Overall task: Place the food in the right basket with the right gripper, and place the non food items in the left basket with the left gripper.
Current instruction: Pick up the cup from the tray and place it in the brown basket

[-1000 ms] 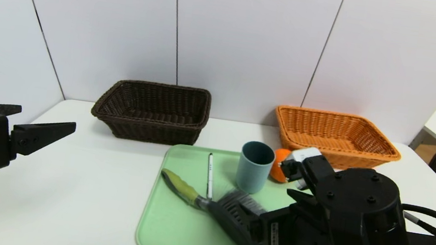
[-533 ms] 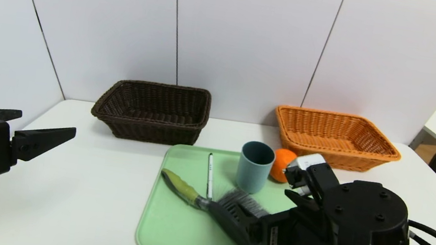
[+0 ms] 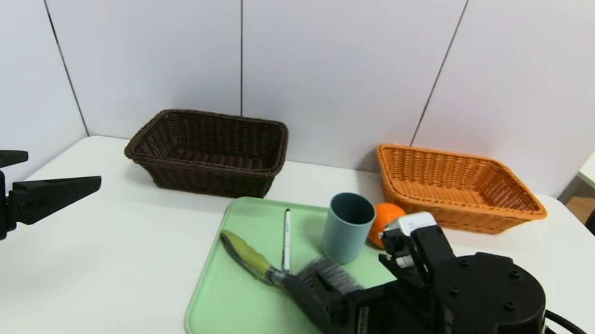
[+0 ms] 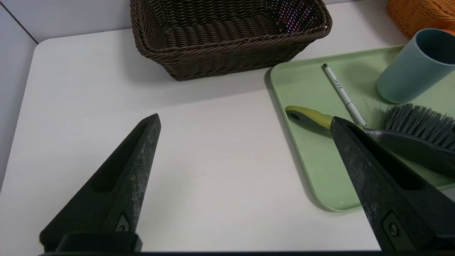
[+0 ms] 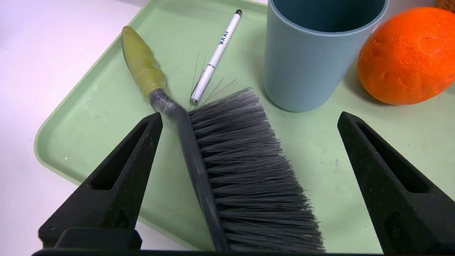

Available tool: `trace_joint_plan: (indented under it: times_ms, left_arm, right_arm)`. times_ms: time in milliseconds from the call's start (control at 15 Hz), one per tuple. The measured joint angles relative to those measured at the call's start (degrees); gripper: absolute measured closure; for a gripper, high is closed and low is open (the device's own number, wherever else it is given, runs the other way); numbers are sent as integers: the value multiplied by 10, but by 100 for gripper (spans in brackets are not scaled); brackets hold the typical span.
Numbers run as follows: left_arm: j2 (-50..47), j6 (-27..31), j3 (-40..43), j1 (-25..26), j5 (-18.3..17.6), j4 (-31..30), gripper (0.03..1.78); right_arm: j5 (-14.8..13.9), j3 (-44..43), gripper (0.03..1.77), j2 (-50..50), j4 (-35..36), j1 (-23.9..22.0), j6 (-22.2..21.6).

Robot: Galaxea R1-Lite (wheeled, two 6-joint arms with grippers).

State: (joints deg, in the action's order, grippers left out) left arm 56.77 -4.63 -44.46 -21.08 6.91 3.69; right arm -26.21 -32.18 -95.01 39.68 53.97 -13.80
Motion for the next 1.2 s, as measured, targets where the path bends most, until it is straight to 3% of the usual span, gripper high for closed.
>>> trace_joint_plan:
  times_ms: [1200]
  left_arm:
    - [-18, 1, 9, -2, -10, 0, 12]
  right_arm:
    - [1, -82, 10, -96, 24, -29, 12]
